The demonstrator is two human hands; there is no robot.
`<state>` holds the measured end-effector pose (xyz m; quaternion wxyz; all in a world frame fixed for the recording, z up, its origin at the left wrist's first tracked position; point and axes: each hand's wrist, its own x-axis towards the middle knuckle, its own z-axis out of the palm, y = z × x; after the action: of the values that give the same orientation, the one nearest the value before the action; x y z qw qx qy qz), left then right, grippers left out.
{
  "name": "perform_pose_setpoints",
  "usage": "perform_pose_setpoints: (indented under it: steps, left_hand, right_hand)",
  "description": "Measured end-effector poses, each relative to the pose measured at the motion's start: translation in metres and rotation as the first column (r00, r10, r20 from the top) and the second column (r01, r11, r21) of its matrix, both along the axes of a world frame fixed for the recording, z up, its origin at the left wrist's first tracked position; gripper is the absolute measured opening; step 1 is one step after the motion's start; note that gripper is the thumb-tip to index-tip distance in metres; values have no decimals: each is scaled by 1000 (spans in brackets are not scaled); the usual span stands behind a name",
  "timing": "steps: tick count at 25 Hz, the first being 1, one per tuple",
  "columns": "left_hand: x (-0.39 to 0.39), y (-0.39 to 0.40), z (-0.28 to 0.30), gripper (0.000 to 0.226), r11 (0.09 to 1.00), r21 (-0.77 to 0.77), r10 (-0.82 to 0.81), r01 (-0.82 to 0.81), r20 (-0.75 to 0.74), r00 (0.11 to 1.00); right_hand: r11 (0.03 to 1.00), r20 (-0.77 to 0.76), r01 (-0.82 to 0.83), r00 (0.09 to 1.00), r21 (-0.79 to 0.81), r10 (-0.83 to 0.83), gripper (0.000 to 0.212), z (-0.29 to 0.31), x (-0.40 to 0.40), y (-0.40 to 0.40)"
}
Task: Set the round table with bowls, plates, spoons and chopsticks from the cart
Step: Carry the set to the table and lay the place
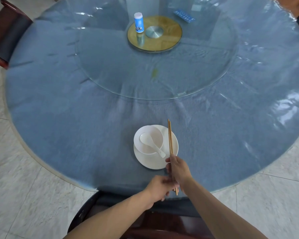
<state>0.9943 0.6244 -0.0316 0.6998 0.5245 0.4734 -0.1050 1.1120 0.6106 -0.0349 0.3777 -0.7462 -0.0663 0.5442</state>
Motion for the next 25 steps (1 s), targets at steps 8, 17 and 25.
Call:
perform_pose_setpoints:
  steps: [8,17,25]
  left_hand:
    - [-8,14,-4,20,999,0,46,-46,-57,997]
    - [-16,16,-3,21,997,44,66,-62,-87,994]
    - [-18,19,-9,19,997,78,14,-8,-77,997]
  right_hand:
    - [971,47,-237,970,-15,238,22,0,4,-44]
    - [976,115,-199,971,-90,208,15,-9,6,-32]
    - [979,148,-186,969,-80,197,6,-11,10,-32]
